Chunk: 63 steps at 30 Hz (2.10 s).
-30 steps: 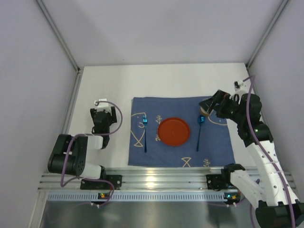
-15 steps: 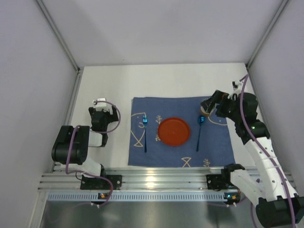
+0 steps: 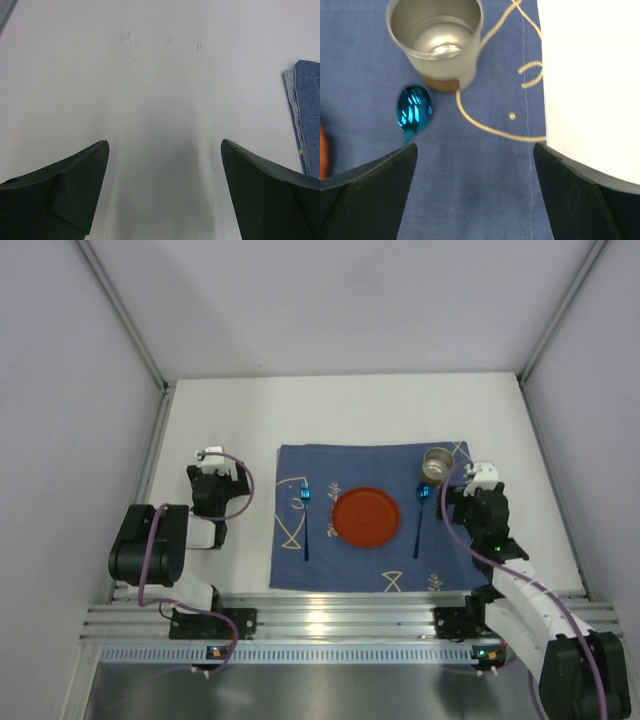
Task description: Set the dinner table for one person
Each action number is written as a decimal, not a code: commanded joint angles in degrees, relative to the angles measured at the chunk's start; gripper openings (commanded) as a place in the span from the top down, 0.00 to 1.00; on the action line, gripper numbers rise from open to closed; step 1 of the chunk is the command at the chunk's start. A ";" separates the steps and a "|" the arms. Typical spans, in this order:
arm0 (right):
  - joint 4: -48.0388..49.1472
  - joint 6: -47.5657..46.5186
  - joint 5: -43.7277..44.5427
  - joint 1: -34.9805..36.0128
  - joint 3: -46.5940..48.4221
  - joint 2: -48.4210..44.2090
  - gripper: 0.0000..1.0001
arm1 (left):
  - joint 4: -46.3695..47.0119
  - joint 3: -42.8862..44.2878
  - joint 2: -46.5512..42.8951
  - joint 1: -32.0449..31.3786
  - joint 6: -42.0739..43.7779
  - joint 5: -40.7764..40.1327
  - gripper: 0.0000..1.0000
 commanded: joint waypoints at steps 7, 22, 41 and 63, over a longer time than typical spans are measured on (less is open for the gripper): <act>59.99 -8.26 -1.18 -1.46 -15.61 13.75 0.00 | 4.82 -0.15 -0.37 0.20 -0.46 0.95 0.01; 67.62 -8.51 -7.41 -6.21 -5.68 36.14 0.00 | 4.82 -0.16 -0.37 0.20 -0.55 0.95 0.01; 66.65 -8.51 -7.16 -6.21 -4.97 36.31 0.00 | 4.82 -0.15 -0.37 0.20 -0.46 0.95 0.01; 63.13 -5.79 -1.27 -6.47 -3.04 36.49 0.00 | 4.82 -0.15 -0.37 0.20 -0.46 0.95 0.01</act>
